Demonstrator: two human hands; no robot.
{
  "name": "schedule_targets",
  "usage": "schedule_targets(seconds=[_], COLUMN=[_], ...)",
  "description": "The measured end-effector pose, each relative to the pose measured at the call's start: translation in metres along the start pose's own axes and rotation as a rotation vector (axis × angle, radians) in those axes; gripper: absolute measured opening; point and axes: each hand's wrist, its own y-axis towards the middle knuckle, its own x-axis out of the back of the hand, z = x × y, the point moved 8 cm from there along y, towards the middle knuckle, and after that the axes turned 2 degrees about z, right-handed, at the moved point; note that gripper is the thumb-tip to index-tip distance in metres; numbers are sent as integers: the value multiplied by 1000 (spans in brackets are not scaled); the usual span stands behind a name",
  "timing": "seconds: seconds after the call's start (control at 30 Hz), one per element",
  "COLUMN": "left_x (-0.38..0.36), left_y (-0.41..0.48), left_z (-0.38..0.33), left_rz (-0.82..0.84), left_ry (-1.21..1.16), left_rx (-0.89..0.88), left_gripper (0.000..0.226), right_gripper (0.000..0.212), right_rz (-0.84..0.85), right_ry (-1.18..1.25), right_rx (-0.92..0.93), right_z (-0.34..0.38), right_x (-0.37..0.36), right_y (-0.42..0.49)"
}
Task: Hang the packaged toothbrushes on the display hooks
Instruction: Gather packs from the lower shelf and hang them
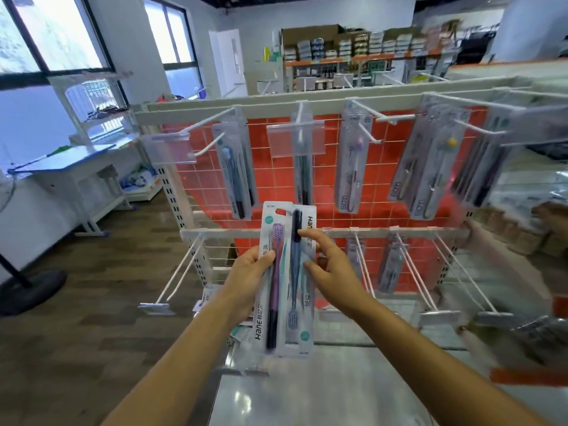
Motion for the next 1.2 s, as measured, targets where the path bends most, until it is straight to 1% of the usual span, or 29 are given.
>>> schedule_targets(seconds=[0.1,0.23,0.3,0.47,0.7,0.93,1.03,1.2], left_x=[-14,-37,-52,-91,-136,-149,-156,-179], left_y=[5,16,23,40,55,74,79,82], left_z=[5,8,8,9,12,10,8,2], left_rz=[-4,-27,-7,36,119,198,246,270], left_ry=[-36,-28,-27,25,24,56,60,129], left_rx=[12,31,35,25,20,38,9,-51], left_gripper=[21,18,19,20,21,21,20,17], right_gripper=[46,37,34,25,36,40,40,39], right_rz=[-33,-104,-133,-217,-363,-471,-520,-585], right_ry=[42,121,171,201,197,223,206,178], right_rx=[-16,-28,-31,-22,-41,-50,-32,-18], right_z=[-5,-10,-12,-18,-31,-40,-44,-52], right_x=[14,42,56,95,134,146,154,176], right_y=[-2,-4,-5,-9,-14,-9,-10,-16])
